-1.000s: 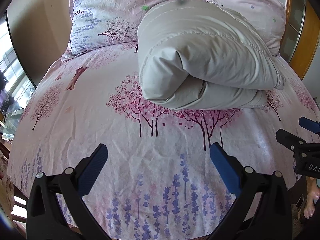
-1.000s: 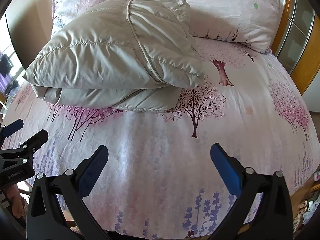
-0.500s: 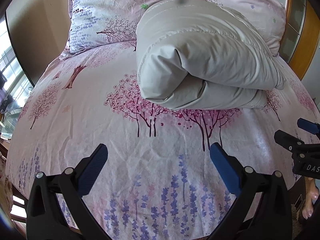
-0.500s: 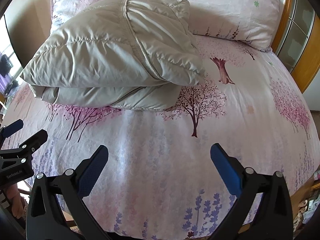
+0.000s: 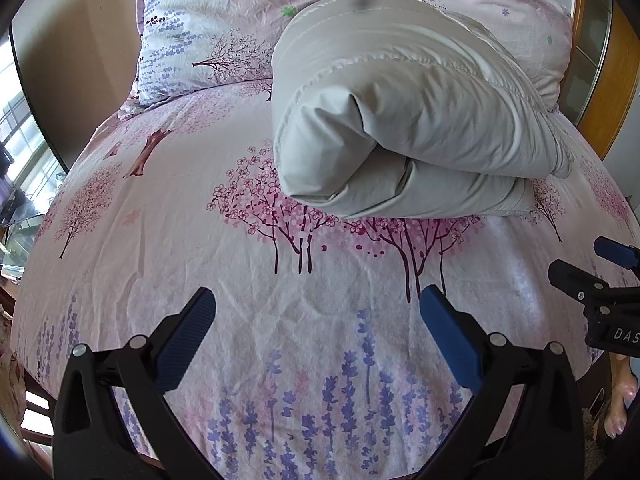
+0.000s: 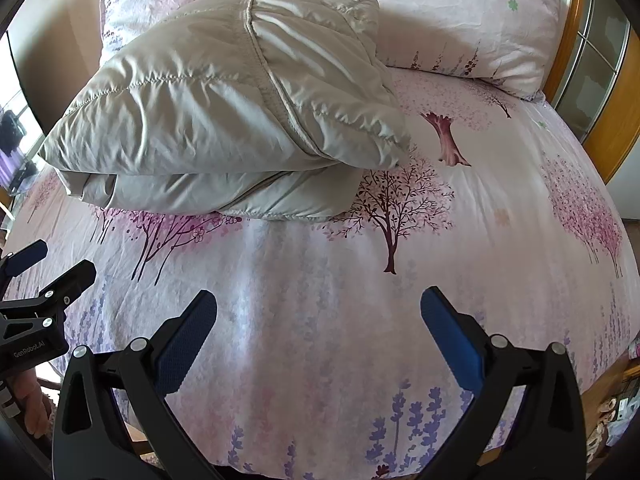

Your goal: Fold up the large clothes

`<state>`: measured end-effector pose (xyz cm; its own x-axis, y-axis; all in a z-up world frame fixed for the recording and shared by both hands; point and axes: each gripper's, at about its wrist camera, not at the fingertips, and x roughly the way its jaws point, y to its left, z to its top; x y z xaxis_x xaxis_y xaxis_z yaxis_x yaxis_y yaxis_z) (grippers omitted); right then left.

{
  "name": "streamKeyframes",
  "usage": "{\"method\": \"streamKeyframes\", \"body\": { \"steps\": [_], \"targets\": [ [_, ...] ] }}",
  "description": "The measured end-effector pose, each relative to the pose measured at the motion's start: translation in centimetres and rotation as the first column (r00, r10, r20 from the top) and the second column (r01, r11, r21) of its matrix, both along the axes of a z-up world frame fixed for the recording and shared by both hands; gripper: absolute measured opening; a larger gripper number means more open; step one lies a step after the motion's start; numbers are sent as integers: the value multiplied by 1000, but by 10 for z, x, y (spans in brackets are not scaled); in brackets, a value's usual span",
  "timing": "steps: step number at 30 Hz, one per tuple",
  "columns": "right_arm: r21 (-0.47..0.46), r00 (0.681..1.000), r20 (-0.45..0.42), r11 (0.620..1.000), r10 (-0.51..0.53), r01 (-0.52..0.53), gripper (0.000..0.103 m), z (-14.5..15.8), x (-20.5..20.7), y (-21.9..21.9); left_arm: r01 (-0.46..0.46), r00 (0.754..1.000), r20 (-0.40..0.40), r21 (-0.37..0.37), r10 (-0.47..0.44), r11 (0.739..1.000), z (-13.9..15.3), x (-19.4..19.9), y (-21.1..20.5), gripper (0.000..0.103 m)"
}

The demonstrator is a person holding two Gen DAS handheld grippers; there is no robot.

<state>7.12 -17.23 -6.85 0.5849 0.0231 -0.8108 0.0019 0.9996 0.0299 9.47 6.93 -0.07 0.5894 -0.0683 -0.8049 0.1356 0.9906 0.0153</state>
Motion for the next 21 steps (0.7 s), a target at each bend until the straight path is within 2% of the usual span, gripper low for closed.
{"method": "streamKeyframes", "body": {
  "steps": [21],
  "targets": [
    [1, 1000, 0, 1000, -4, 4, 102, 0, 0, 0, 5, 1000, 5, -4, -5, 1000, 0, -2, -3, 101]
  ]
}}
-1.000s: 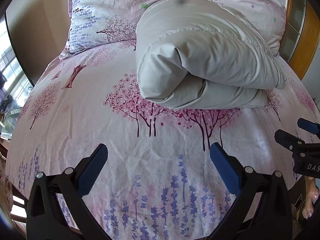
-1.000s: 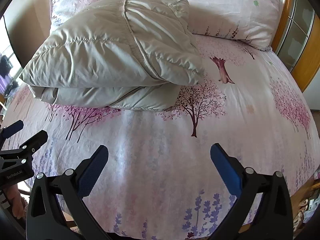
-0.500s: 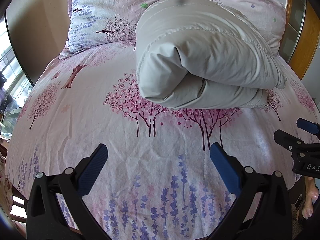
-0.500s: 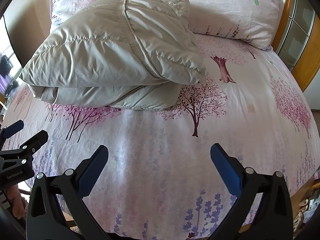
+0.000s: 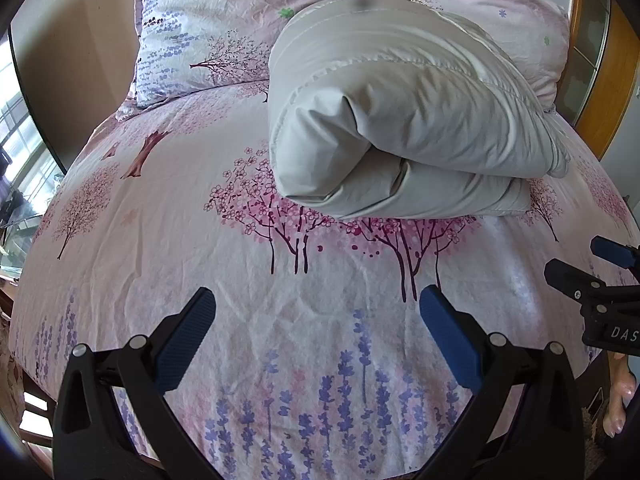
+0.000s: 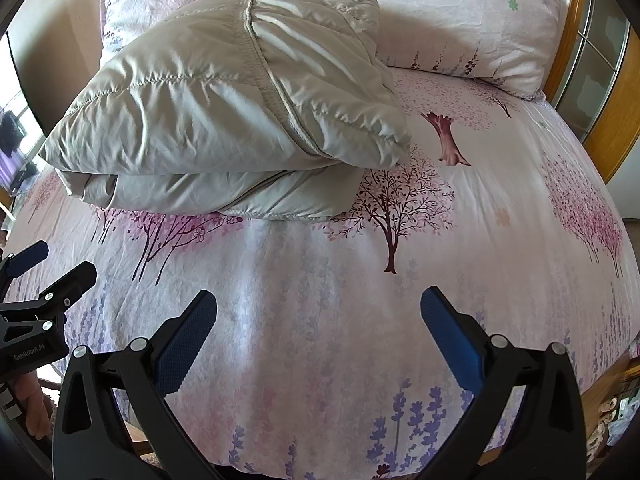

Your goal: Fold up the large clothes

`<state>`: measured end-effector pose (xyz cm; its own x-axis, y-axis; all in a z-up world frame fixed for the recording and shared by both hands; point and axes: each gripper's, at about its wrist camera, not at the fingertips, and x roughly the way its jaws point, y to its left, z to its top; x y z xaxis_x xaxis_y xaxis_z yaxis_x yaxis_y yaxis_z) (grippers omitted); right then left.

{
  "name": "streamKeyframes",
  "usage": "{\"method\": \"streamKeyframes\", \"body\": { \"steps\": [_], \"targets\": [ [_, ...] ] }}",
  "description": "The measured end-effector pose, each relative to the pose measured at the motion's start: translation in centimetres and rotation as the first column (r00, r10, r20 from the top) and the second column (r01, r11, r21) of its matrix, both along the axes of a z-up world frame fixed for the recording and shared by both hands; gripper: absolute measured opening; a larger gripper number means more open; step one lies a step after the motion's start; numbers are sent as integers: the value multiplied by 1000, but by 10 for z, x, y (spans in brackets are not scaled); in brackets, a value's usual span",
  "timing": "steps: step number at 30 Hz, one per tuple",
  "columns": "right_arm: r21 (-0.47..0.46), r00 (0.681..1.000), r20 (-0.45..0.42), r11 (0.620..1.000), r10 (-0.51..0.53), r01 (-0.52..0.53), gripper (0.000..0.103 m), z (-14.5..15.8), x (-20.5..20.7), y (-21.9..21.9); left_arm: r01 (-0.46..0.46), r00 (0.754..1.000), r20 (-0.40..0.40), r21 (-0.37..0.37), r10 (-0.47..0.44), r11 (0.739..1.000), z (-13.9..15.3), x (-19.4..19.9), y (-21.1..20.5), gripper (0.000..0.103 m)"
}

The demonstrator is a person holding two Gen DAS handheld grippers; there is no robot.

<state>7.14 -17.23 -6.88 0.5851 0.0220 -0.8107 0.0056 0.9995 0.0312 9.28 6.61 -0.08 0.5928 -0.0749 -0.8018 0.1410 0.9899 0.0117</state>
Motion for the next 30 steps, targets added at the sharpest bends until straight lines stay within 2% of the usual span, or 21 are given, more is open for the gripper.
{"method": "streamKeyframes", "body": {
  "steps": [30],
  "targets": [
    [0, 1000, 0, 1000, -1, 1, 102, -1, -1, 1, 9, 1000, 8, -4, -9, 1000, 2, -2, -2, 101]
  ]
}}
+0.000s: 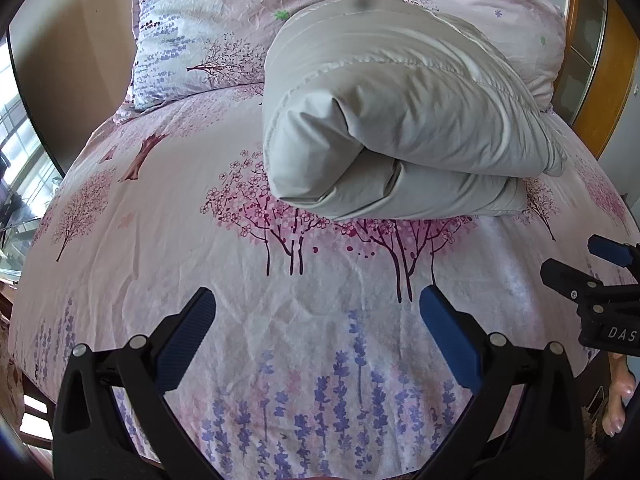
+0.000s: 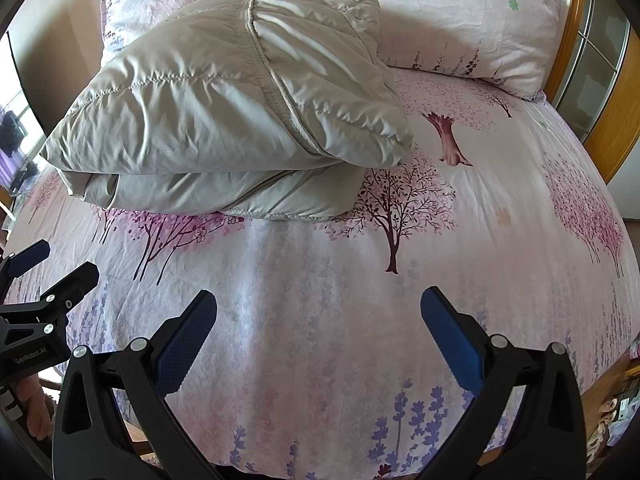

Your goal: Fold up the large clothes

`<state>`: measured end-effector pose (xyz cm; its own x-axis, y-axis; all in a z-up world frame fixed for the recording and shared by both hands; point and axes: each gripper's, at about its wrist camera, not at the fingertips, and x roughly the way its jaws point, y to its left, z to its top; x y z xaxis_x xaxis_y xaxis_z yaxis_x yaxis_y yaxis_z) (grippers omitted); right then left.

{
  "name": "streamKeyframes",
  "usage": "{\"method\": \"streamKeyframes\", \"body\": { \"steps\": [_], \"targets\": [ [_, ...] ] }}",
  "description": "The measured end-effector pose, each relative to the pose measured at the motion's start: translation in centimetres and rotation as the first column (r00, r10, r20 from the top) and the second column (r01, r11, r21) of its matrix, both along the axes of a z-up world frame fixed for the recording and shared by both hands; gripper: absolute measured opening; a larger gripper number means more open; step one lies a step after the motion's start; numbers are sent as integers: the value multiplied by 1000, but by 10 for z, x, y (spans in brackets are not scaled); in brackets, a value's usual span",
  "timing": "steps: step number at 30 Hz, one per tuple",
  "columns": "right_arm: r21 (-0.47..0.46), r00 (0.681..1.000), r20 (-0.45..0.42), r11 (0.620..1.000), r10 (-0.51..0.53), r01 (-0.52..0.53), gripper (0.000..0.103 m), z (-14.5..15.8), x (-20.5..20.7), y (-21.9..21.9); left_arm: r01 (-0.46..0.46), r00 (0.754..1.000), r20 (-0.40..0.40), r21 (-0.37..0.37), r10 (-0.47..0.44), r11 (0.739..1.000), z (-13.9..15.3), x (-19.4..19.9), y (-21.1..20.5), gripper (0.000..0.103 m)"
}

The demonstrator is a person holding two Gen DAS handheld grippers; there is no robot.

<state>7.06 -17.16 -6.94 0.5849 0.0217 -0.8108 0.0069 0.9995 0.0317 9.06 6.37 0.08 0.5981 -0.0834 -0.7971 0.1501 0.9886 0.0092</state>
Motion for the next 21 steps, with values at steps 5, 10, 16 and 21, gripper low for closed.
{"method": "streamKeyframes", "body": {
  "steps": [5, 10, 16, 21],
  "targets": [
    [1, 1000, 0, 1000, -1, 1, 102, 0, 0, 0, -2, 1000, -4, -4, 2, 1000, 0, 0, 0, 101],
    [0, 1000, -1, 1000, 1, -1, 102, 0, 0, 2, -6, 1000, -5, -4, 6, 1000, -2, 2, 2, 101],
    [-2, 1000, -4, 1000, 3, -4, 102, -1, 0, 8, -4, 1000, 2, 0, 4, 1000, -1, 0, 1, 101],
    [-1, 1000, -2, 1000, 2, -2, 102, -1, 0, 9, -5, 1000, 1, -4, 5, 1000, -1, 0, 1, 101]
  ]
}}
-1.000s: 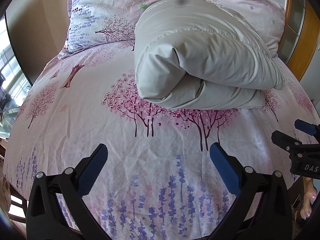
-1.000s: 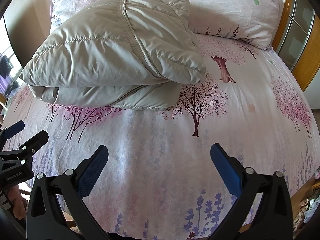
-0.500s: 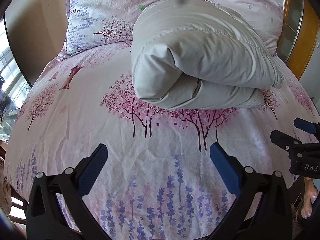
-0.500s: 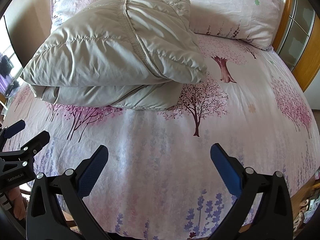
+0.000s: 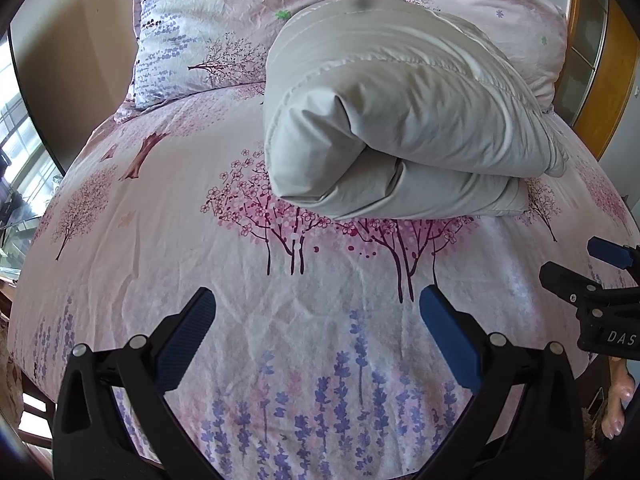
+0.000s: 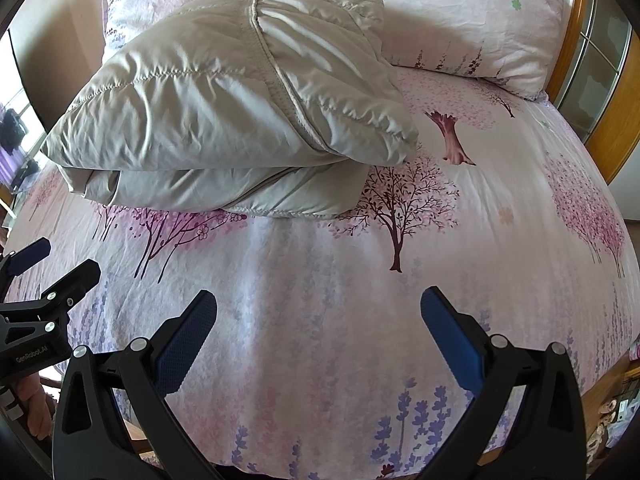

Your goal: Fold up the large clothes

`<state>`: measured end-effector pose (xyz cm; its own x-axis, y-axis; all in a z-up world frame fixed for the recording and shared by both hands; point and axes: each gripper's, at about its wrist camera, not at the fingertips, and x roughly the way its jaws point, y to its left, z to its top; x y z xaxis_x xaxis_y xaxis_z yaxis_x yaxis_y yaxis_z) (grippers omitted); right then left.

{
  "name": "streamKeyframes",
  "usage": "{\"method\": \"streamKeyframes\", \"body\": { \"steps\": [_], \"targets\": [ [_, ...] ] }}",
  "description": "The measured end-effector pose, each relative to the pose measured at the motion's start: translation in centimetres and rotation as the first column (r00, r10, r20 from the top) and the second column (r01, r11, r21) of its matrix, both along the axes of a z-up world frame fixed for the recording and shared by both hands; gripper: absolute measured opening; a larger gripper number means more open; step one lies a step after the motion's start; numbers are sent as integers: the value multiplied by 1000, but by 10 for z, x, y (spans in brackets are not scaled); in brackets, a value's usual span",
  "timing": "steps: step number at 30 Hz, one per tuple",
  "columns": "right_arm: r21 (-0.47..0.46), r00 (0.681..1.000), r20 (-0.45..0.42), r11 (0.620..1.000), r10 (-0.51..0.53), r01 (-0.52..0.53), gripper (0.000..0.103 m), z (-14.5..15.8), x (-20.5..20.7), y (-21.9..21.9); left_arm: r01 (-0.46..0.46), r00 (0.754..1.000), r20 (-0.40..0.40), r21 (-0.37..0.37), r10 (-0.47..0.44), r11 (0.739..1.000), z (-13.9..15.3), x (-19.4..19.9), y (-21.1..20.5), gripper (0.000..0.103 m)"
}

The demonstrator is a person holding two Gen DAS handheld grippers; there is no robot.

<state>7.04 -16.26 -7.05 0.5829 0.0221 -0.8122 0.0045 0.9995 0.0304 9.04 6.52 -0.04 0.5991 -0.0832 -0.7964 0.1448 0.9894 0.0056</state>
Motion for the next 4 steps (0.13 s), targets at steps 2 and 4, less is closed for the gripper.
{"method": "streamKeyframes", "body": {
  "steps": [2, 4],
  "targets": [
    [-1, 1000, -1, 1000, 1, -1, 102, 0, 0, 0, -1, 1000, -2, 0, 1, 1000, 0, 0, 0, 101],
    [-1, 1000, -2, 1000, 3, -3, 102, 0, 0, 1, -2, 1000, -5, -1, 2, 1000, 0, 0, 0, 101]
  ]
}}
